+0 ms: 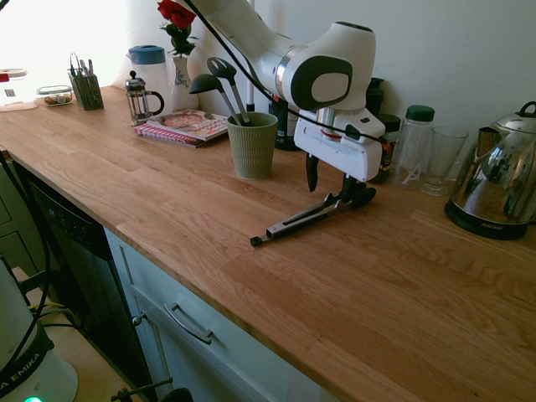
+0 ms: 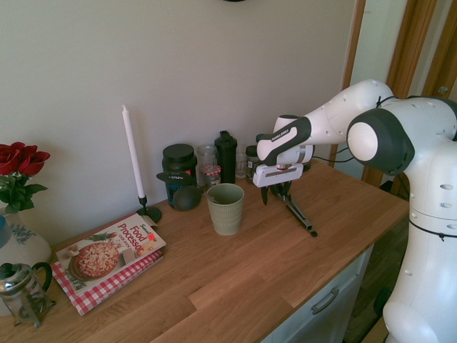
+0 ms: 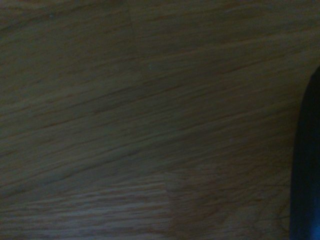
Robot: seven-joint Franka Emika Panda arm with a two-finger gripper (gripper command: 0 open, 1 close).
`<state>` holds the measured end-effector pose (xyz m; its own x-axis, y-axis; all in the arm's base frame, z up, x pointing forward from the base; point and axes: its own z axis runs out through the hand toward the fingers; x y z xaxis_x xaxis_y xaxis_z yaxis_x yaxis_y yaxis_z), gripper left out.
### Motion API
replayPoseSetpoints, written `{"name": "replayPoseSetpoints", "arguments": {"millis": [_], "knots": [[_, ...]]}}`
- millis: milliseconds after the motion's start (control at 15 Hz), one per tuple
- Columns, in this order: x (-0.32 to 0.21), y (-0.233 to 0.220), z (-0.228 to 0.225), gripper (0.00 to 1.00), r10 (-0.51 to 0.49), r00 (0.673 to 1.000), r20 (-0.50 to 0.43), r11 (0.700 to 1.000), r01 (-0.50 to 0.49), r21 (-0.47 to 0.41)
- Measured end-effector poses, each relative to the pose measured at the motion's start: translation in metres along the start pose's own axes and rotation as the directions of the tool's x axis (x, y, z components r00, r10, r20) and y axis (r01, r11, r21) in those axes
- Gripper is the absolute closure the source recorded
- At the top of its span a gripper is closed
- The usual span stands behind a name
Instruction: Put the tongs back in the holder
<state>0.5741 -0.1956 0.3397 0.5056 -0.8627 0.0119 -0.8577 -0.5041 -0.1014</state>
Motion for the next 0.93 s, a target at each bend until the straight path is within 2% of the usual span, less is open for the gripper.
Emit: {"name": "replayPoseSetpoints", "arguments": {"millis": [933], "knots": [[0.0015, 0.0011, 0.0035, 1.0, 0.002, 1.0, -0.003, 1.0, -0.002, 0.0]]}}
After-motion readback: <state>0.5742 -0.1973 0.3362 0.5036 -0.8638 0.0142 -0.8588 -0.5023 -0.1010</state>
